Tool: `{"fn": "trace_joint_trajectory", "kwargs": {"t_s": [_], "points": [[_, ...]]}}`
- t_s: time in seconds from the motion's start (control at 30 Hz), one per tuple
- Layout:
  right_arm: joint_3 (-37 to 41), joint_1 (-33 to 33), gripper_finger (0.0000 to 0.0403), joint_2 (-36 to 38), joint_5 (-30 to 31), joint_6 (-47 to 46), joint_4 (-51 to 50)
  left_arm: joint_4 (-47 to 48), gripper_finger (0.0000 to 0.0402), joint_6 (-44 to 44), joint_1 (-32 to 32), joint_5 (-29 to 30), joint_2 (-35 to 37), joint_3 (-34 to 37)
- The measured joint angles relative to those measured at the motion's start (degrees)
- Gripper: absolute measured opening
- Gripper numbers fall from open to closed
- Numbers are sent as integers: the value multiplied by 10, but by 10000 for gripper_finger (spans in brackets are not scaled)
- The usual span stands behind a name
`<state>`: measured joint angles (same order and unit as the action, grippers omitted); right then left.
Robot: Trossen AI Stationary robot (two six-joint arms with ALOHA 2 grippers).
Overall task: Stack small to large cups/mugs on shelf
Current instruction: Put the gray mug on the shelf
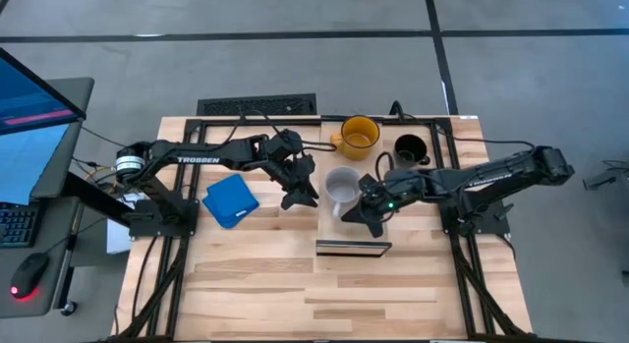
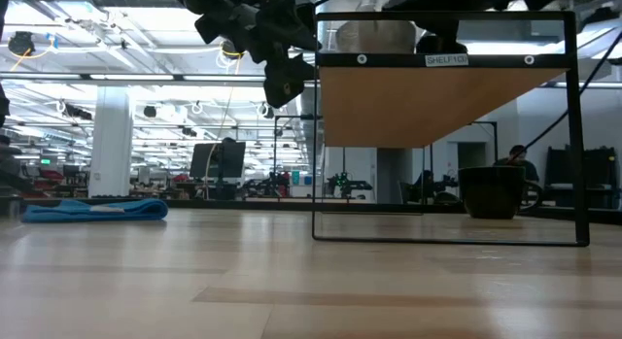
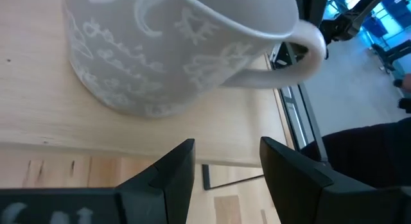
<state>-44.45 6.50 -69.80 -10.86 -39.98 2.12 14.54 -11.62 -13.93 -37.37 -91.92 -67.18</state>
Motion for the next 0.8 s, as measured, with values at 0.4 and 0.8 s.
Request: {"fn": "trace_joint_trajectory", "kwargs": {"t_s": [0.4, 0.8], "points": [[-24, 30, 33, 76, 101, 5, -130, -39, 167, 2, -13, 40, 0, 0], [-24, 47, 33, 110, 142, -1, -160, -147, 167, -15, -18, 60, 0, 0]]}}
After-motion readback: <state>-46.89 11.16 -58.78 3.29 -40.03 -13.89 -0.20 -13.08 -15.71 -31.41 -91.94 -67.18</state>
